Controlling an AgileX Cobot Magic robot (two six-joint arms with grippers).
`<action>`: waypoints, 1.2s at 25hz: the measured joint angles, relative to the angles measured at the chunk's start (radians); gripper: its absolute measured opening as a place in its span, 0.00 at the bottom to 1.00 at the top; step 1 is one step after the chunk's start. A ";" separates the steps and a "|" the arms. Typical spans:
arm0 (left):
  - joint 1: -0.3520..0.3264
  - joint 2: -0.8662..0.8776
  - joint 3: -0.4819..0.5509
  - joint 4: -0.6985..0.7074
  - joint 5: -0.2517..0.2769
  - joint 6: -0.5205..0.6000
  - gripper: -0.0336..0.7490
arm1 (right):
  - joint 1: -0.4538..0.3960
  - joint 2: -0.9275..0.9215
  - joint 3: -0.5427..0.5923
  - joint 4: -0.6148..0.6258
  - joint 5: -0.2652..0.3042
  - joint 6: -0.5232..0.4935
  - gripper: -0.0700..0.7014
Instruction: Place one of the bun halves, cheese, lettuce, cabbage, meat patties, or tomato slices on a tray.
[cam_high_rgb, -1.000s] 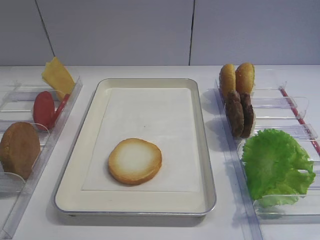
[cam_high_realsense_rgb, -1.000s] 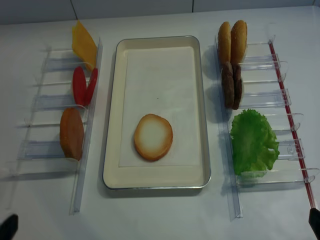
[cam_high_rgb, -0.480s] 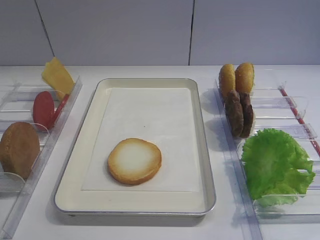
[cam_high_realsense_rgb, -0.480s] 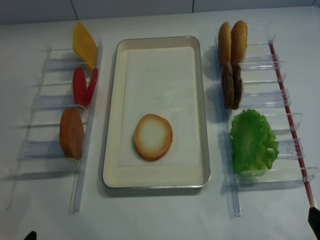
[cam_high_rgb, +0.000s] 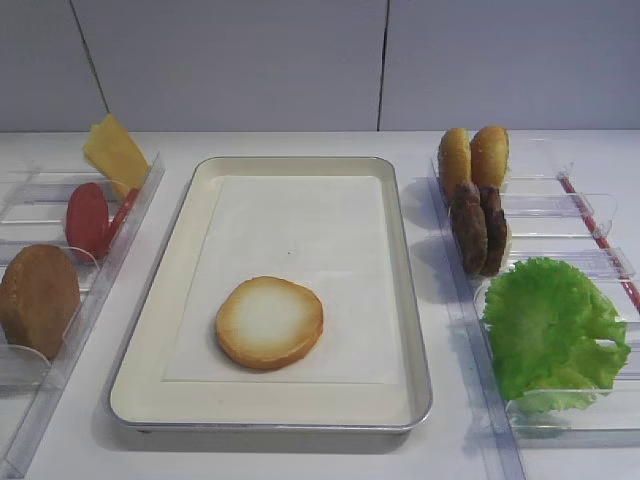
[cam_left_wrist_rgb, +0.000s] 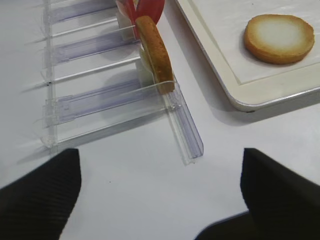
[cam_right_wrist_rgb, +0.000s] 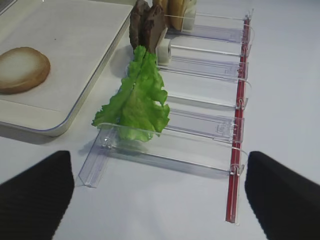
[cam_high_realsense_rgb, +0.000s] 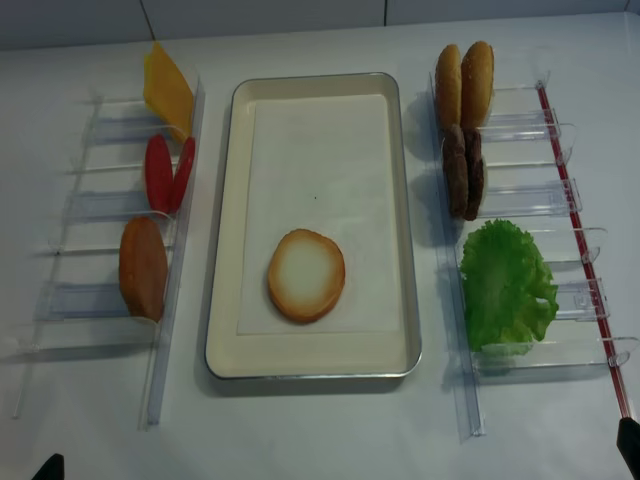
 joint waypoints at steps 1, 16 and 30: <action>0.000 0.000 0.000 0.000 0.000 0.000 0.82 | 0.000 0.000 0.000 0.000 0.000 0.000 0.99; 0.260 0.000 0.000 0.000 0.000 -0.001 0.82 | 0.000 0.000 0.000 0.000 0.000 -0.002 0.99; 0.302 0.000 0.000 0.000 0.000 -0.001 0.82 | 0.000 0.000 0.000 0.000 -0.002 -0.002 0.99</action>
